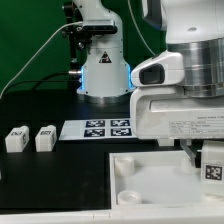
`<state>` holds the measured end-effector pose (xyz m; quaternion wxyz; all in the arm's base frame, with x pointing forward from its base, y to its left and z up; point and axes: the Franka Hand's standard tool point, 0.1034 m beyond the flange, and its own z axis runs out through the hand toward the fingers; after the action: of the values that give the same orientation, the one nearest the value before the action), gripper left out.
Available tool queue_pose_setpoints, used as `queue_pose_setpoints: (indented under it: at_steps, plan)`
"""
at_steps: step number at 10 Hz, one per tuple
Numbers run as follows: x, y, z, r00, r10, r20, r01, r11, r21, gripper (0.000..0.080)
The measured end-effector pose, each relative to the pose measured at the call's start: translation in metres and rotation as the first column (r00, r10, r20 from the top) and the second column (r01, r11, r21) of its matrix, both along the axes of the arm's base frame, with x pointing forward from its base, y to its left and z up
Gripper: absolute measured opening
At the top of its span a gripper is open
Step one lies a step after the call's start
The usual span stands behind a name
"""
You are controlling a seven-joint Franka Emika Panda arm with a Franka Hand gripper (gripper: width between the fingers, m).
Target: Assemble one leg
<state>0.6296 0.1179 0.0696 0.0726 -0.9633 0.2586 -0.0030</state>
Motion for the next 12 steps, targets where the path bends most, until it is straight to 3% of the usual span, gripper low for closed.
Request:
queue_pose_setpoints:
  at_steps: [2,4,5,7,10,11,12]
  plan:
    - [0.0006,0.0,-0.001,0.972,-0.234,-0.033,0.234,0.972,0.011,0.0292]
    - [0.0008,0.0021,-0.0025,0.837,-0.541,-0.084,0.545,0.838,0.032,0.0292]
    - [0.0008,0.0022,-0.0027,0.791,-0.603,-0.104,0.609,0.792,0.04,0.0292]
    - [0.0013,0.0051,-0.0038,0.575,-0.803,-0.16,0.817,0.573,0.059,0.0293]
    - [0.0009,0.0069,-0.004,0.595,-0.789,-0.154,0.802,0.593,0.064,0.0293]
    - [-0.0002,0.0079,-0.0045,0.629,-0.764,-0.146,0.777,0.626,0.067,0.0472]
    - [-0.0043,0.0099,-0.0066,0.697,-0.705,-0.132,0.716,0.695,0.064,0.0472]
